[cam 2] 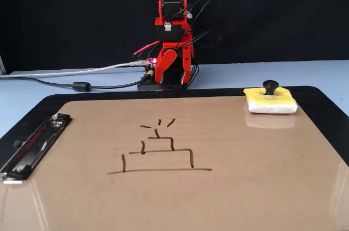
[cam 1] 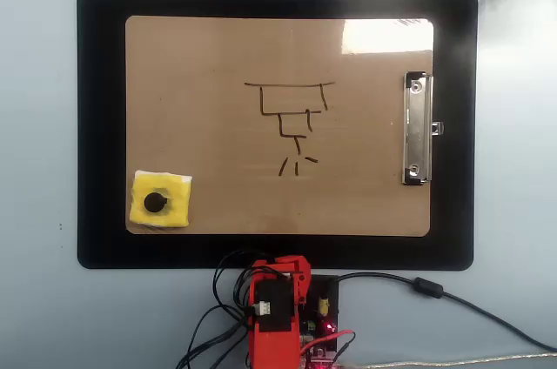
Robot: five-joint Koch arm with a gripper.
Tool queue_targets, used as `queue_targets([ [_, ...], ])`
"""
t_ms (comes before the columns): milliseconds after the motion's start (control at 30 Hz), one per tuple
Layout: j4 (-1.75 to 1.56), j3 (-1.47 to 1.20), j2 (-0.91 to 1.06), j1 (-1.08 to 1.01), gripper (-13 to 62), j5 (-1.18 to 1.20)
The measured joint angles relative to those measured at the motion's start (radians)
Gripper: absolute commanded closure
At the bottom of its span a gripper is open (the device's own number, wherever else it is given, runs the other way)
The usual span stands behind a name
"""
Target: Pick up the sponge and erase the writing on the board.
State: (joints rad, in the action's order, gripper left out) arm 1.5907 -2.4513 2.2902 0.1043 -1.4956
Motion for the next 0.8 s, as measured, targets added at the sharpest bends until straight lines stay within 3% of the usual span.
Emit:
queue_targets([
  [400,0.003,0.041,0.0,0.0,15.5,0.002],
  [533,0.0,0.38,-0.002,0.037,15.8,0.002],
  [700,-0.175,0.436,-0.002,0.327,17.1,-0.038],
  [800,-0.422,0.351,-0.002,0.552,17.1,-0.192],
])
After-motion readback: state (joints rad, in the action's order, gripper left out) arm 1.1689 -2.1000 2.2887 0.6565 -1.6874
